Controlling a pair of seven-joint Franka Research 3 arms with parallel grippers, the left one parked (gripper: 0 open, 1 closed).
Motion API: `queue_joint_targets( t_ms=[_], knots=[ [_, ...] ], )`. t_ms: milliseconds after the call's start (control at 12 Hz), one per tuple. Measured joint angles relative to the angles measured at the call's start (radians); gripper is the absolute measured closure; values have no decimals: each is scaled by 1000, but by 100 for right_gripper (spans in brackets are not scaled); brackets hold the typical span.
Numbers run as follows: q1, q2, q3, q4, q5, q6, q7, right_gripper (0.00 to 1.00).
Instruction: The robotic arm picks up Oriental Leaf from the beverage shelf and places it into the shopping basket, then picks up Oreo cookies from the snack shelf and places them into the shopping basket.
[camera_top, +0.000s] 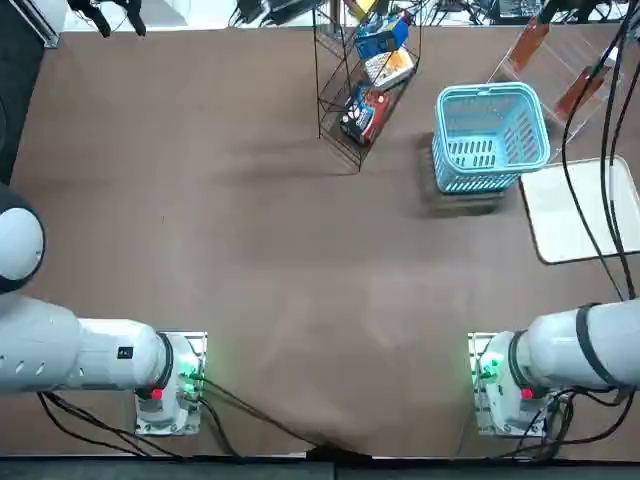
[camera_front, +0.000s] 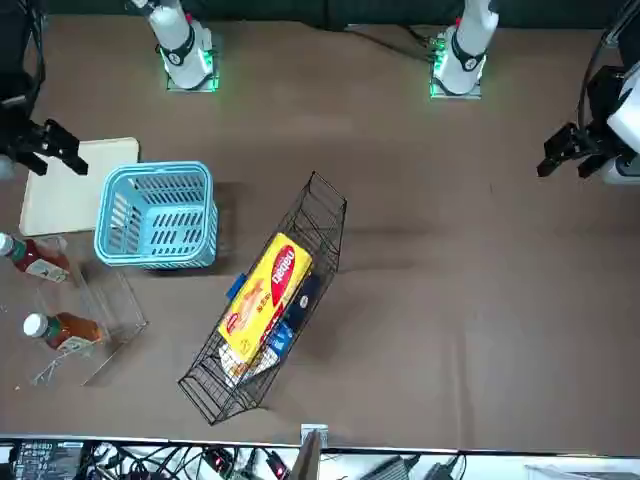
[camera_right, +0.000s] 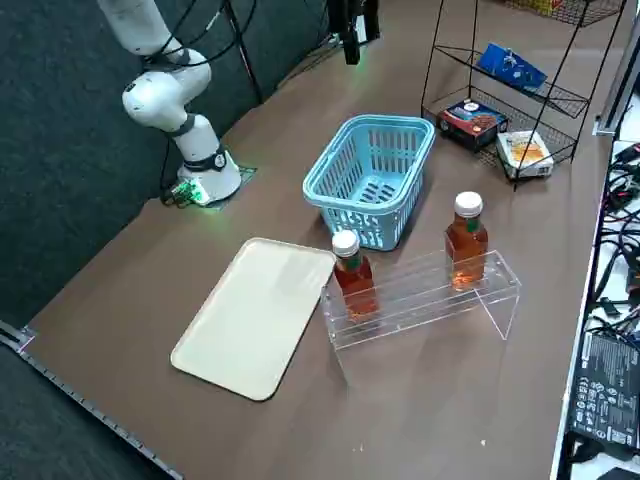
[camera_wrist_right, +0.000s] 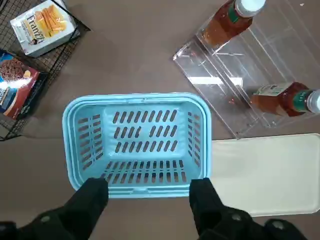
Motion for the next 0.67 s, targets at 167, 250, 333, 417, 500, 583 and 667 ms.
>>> queue_joint_targets(
  t_ms=[167, 250, 333, 417, 500, 583, 667],
  knots=[
    [0, 0, 0, -1, 0, 0, 0, 0],
    [0, 0, 0, -1, 0, -1, 0, 0],
    [0, 0, 0, -2, 0, -1, 0, 0],
    [0, 0, 0, -2, 0, -1, 0, 0],
    [0, 0, 0, -2, 0, -1, 0, 0],
    [0, 0, 0, -2, 0, -1, 0, 0],
    [0, 0, 0, -2, 0, -1, 0, 0]
  ],
)
